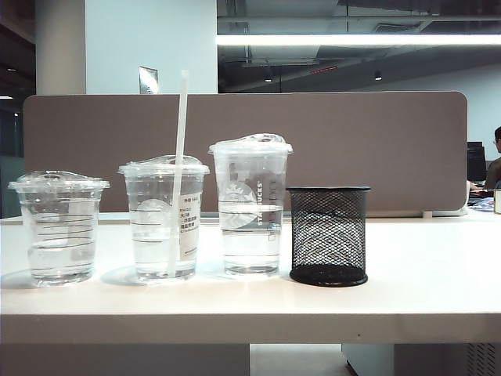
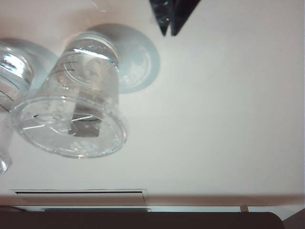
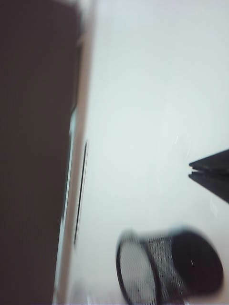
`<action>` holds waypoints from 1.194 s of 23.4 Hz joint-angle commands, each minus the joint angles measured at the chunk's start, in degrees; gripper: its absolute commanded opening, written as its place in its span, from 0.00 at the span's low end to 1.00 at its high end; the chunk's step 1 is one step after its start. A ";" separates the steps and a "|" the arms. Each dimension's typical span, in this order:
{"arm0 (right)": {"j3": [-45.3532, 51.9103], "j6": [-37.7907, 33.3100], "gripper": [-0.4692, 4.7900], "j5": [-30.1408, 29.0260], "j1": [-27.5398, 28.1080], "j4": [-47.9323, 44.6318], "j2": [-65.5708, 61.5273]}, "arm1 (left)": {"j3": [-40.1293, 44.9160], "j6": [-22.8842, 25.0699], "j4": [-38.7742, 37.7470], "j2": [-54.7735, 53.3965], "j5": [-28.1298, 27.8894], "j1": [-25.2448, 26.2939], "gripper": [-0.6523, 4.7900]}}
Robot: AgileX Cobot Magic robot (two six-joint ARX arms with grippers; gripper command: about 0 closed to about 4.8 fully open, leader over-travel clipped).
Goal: Pick up the straw and insert it into the medium coffee cup.
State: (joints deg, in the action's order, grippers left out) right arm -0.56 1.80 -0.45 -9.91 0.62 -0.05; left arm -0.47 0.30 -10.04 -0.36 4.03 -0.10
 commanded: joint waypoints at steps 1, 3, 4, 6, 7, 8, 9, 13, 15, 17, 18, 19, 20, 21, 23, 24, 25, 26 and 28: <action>0.00 -6.58 0.09 0.02 4.74 1.44 0.04 | -0.04 -0.26 -0.17 -0.07 -0.17 0.07 0.12; 0.07 -6.51 0.09 0.13 5.51 2.73 0.04 | -0.04 -0.26 -0.20 -0.07 -0.17 0.07 0.12; 0.24 -6.49 0.09 0.37 5.70 3.17 0.04 | -0.04 -0.26 -0.20 -0.07 -0.20 0.07 0.12; 0.39 -6.43 0.09 0.33 5.90 6.75 0.04 | -0.04 -0.26 -0.20 -0.07 -0.17 0.07 0.12; 0.39 -6.36 0.09 0.33 5.90 8.07 0.04 | -0.04 -0.26 -0.20 -0.07 -0.17 0.07 0.12; 0.39 -6.16 0.09 0.33 5.88 9.73 0.04 | -0.04 -0.26 -0.20 -0.07 -0.17 0.07 0.12; 0.39 -5.81 0.09 0.35 5.88 10.47 0.04 | -0.04 -0.26 -0.17 -0.07 -0.17 0.07 0.12; 0.39 -1.64 0.09 0.50 5.97 9.94 0.04 | -0.04 -0.26 -0.20 -0.07 -0.17 0.07 0.12; 0.39 -1.01 0.09 0.50 5.97 10.23 0.04 | -0.04 -0.26 -0.20 -0.07 -0.17 0.07 0.12; 0.39 -1.07 0.09 0.42 5.95 10.21 0.04 | -0.04 -0.26 -0.17 -0.07 -0.17 0.07 0.12; 0.39 -1.09 0.09 0.31 5.95 10.21 0.04 | -0.04 -0.26 -0.17 -0.07 -0.17 0.07 0.12; 0.39 -1.14 0.09 0.26 5.92 10.19 0.04 | -0.04 -0.26 -0.20 -0.07 -0.17 0.07 0.12; 0.39 -1.14 0.09 0.28 5.92 10.16 0.04 | -0.04 -0.26 -0.17 -0.07 -0.17 0.07 0.12; 0.37 -1.14 0.09 0.28 5.92 10.14 0.04 | -0.04 -0.26 -0.20 -0.07 -0.17 0.07 0.12; 0.37 -1.14 0.09 0.31 5.95 10.14 0.04 | -0.04 -0.26 -0.17 -0.07 -0.17 0.07 0.12; 0.35 -1.14 0.09 0.31 5.95 10.14 0.04 | -0.04 -0.26 -0.17 -0.07 -0.17 0.07 0.12; 0.35 -1.14 0.09 0.31 5.95 10.14 0.04 | -0.04 -0.26 -0.20 -0.07 -0.17 0.07 0.12; 0.35 -1.14 0.09 0.33 5.95 10.14 0.04 | -0.04 -0.26 -0.20 -0.07 -0.17 0.07 0.12; 0.35 -1.14 0.09 0.31 5.95 10.14 0.04 | -0.04 -0.26 -0.17 -0.07 -0.17 0.07 0.12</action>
